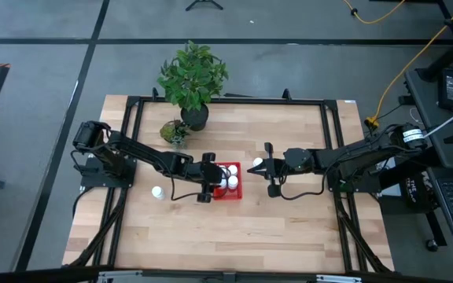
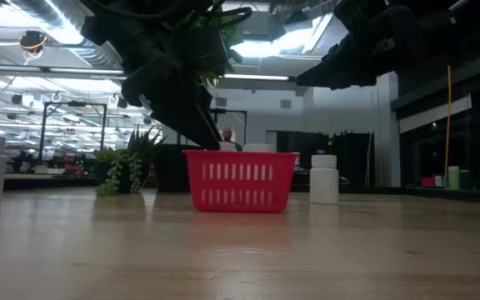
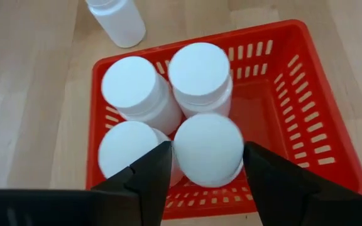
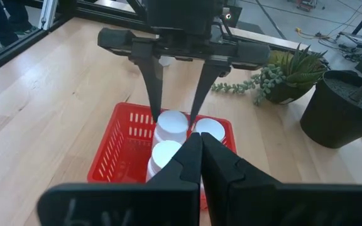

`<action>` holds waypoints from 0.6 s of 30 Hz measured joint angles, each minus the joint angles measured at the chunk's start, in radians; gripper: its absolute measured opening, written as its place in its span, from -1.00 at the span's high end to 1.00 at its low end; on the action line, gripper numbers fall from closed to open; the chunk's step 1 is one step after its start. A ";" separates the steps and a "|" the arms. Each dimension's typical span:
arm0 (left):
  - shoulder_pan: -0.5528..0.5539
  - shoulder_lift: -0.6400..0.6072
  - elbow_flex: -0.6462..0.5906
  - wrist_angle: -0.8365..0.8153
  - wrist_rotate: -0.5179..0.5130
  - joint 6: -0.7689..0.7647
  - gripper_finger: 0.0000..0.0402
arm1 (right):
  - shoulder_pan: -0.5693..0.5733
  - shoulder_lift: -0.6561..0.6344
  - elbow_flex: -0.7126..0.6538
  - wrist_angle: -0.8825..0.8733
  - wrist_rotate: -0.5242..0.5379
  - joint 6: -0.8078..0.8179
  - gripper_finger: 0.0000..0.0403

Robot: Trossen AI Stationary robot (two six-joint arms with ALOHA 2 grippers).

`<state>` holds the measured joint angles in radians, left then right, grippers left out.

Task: Pick and place pill bottles into a basket
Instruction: Put the white medicine bottle into the red bin

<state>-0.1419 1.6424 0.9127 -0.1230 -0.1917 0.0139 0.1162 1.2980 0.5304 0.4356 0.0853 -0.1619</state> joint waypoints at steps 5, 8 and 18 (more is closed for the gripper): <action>0.000 0.000 0.000 0.000 -0.005 0.000 -0.01 | 0.000 0.000 0.000 0.000 0.000 0.000 0.96; 0.000 0.000 0.000 0.000 -0.005 0.003 -0.03 | 0.000 0.000 0.000 0.000 0.000 0.000 0.96; -0.005 -0.018 0.001 0.051 -0.025 0.071 -0.02 | 0.000 0.000 0.000 0.000 0.000 0.000 0.96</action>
<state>-0.1468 1.6243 0.9135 -0.0723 -0.2165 0.0853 0.1162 1.2980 0.5304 0.4355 0.0853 -0.1618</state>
